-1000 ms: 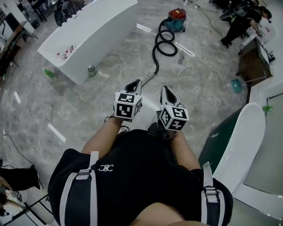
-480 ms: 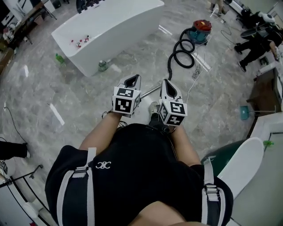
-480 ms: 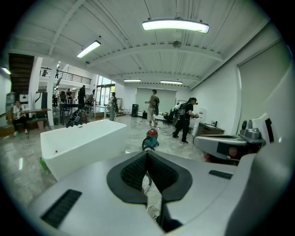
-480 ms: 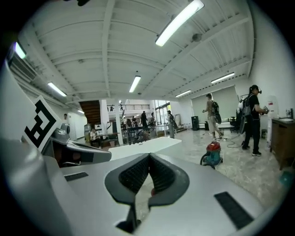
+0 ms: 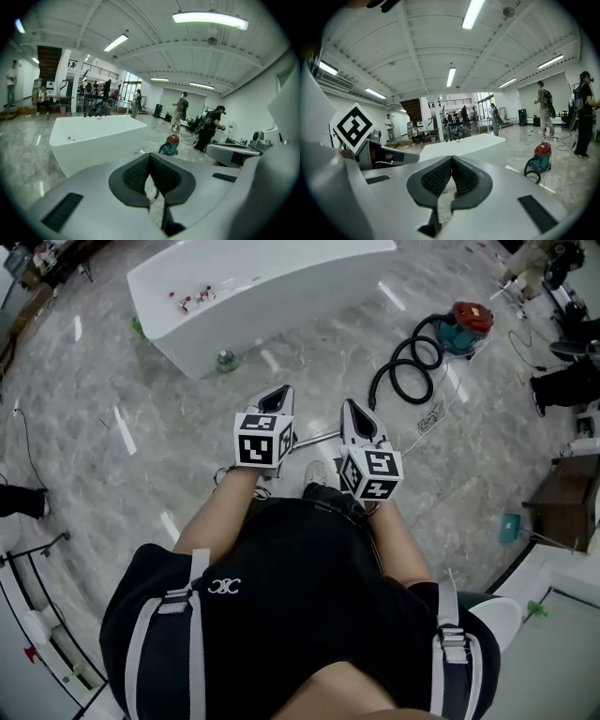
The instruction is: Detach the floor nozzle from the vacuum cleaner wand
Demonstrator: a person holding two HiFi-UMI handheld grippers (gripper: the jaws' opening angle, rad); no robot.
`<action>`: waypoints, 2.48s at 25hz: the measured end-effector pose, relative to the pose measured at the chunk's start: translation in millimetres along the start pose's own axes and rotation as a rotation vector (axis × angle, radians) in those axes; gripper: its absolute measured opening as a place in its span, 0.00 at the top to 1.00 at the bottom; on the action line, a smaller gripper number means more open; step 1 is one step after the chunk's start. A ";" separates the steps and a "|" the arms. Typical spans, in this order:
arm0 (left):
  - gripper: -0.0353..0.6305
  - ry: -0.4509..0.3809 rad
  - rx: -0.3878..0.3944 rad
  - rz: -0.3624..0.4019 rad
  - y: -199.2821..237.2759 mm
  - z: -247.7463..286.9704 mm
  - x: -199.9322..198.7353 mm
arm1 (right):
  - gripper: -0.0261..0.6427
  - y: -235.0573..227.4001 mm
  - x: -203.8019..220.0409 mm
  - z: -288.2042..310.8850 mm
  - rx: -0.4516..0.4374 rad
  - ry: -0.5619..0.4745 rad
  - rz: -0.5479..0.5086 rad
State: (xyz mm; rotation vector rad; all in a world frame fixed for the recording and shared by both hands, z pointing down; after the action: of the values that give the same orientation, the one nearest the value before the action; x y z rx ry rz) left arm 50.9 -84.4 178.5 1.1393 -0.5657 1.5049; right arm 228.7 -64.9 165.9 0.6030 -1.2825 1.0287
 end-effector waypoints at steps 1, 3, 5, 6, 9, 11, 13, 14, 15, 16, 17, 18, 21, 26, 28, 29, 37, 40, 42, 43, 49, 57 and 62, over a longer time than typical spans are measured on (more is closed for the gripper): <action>0.94 0.012 -0.012 -0.036 -0.7 12.0 1.6 | 0.95 -13.1 2.2 6.9 -0.015 0.021 0.005; 0.95 0.033 -0.040 -0.084 -3.5 31.1 8.3 | 0.95 -38.5 11.2 18.8 -0.045 0.064 0.015; 0.95 0.044 -0.073 -0.092 -2.5 47.2 14.8 | 0.95 -62.9 23.9 34.0 -0.058 0.094 0.024; 0.95 0.053 -0.092 -0.093 0.2 53.4 18.7 | 0.95 -74.0 31.3 42.9 -0.056 0.109 0.027; 0.94 0.106 -0.160 -0.131 13.6 53.5 44.0 | 0.95 -91.5 61.2 66.0 -0.072 0.176 0.019; 0.95 0.142 -0.203 -0.169 28.7 48.7 65.9 | 0.95 -89.2 82.3 83.0 -0.130 0.211 -0.034; 0.95 0.168 -0.242 -0.209 48.6 47.6 85.7 | 0.95 -78.4 96.0 104.4 -0.218 0.219 -0.140; 0.95 0.181 -0.260 -0.233 59.5 47.5 96.2 | 0.95 -70.7 100.9 115.3 -0.264 0.217 -0.199; 0.95 0.197 -0.276 -0.260 70.1 47.1 108.6 | 0.95 -62.1 106.8 125.6 -0.309 0.217 -0.258; 0.94 0.215 -0.291 -0.289 80.2 46.5 123.1 | 0.95 -52.9 115.4 135.1 -0.354 0.225 -0.312; 0.94 0.233 -0.304 -0.319 90.1 46.0 139.4 | 0.95 -43.7 127.7 144.0 -0.401 0.242 -0.359; 0.94 0.249 -0.314 -0.348 100.1 46.5 156.9 | 0.95 -34.9 144.1 152.3 -0.449 0.270 -0.397; 0.94 0.274 -0.328 -0.406 129.6 61.1 209.7 | 0.95 -19.2 212.3 175.9 -0.597 0.406 -0.497; 0.94 0.304 -0.313 -0.430 172.5 111.6 313.5 | 0.95 -17.9 344.1 210.5 -0.763 0.622 -0.661; 0.95 0.325 -0.317 -0.439 192.6 130.1 357.1 | 0.95 -15.5 397.2 227.5 -0.817 0.662 -0.724; 0.95 0.334 -0.321 -0.448 201.2 139.2 376.7 | 0.95 -13.7 422.2 235.6 -0.851 0.670 -0.758; 0.95 0.360 -0.265 -0.508 228.7 186.9 492.5 | 0.73 -14.5 625.3 276.8 -1.011 0.908 -0.859; 0.95 0.397 -0.255 -0.521 242.3 195.7 530.9 | 0.66 -23.8 696.5 299.3 -0.981 0.992 -0.858; 0.95 0.425 -0.252 -0.543 247.4 201.5 554.7 | 0.64 -32.0 739.3 312.2 -0.958 1.040 -0.870; 0.95 0.441 -0.250 -0.542 247.7 204.9 565.6 | 0.63 -37.2 760.7 316.6 -0.946 1.065 -0.887; 0.95 0.483 -0.231 -0.547 247.0 221.1 615.5 | 0.63 -66.7 873.8 321.8 -0.992 1.184 -1.124; 0.95 0.527 -0.217 -0.569 257.0 228.8 664.0 | 0.66 -82.4 941.7 345.3 -1.035 1.214 -1.309; 0.95 0.582 -0.159 -0.576 248.1 230.2 654.1 | 0.68 -82.2 925.2 340.7 -1.058 1.230 -1.284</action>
State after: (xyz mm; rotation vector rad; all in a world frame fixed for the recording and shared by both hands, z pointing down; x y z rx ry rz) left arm -51.3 -36.0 906.3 0.6142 0.0497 1.1745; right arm 99.8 -130.9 1144.6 -0.1557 -0.0345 -0.4509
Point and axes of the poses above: the fingertips, and each gripper's own axes: z forward along the fingers, y to its left, x out of its underside, the point moved 7 cm from there along -z, backward along the fingers, and after that the axes turned 4 degrees about -y, right-handed, at the moved point
